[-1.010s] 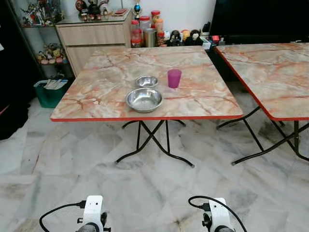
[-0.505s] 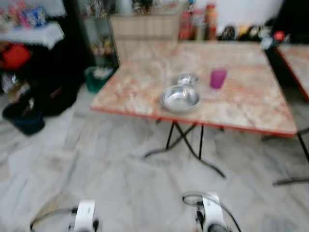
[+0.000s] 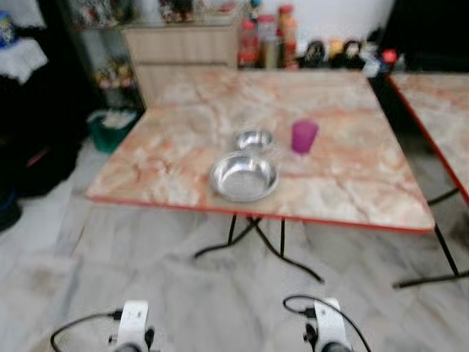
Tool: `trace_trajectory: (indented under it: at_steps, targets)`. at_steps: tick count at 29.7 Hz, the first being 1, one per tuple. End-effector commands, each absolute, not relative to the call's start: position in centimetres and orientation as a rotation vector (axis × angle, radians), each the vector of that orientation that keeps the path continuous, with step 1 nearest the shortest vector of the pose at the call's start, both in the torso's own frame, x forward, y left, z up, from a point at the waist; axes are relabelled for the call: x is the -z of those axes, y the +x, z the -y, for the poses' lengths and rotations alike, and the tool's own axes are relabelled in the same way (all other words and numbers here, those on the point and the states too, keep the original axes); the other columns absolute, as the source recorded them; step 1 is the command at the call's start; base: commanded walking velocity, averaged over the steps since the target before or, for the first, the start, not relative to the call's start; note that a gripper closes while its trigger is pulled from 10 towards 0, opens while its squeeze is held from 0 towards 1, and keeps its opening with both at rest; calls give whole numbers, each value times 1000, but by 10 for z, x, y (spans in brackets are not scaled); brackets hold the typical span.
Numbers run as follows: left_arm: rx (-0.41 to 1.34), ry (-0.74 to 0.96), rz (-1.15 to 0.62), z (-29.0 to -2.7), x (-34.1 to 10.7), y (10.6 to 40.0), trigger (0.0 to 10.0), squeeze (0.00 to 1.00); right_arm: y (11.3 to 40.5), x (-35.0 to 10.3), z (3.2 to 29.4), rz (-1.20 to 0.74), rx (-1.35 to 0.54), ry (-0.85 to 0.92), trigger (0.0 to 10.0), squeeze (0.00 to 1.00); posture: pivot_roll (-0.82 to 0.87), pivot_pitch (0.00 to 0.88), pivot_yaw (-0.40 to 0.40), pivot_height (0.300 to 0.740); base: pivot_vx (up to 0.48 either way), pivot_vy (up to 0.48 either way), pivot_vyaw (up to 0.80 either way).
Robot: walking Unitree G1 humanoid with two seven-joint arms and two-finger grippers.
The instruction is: Setting the table
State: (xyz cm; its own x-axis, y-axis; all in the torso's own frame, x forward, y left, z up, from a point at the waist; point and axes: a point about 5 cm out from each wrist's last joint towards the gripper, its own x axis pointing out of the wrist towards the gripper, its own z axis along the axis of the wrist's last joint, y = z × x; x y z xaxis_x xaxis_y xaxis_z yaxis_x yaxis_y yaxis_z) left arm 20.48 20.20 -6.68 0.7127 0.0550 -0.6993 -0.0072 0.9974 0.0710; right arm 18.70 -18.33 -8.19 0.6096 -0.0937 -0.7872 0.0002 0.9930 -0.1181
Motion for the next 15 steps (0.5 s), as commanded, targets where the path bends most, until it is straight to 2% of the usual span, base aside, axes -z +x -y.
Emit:
trace_trajectory:
  at_steps: [1, 8, 12, 15]
  targets:
    - [-32, 60, -785, -200, 68, 203, 10000, 0, 185, 82, 189, -916, 75, -108, 10000, 0, 37, 0, 35, 740, 285, 0, 0]
    - [-69, 58, -709, -206, 58, 218, 10000, 0, 182, 83, 194, -924, 106, -107, 10000, 0, 53, 0, 28, 740, 41, 0, 0]
    - [-135, 50, -636, -219, 47, 227, 10000, 0, 179, 84, 195, -932, 118, -101, 10000, 0, 64, 0, 28, 740, 0, 0, 0]
    - [-273, 52, -610, -239, 41, 229, 10000, 0, 179, 85, 194, -934, 118, -99, 10000, 0, 68, 0, 28, 740, 0, 0, 0]
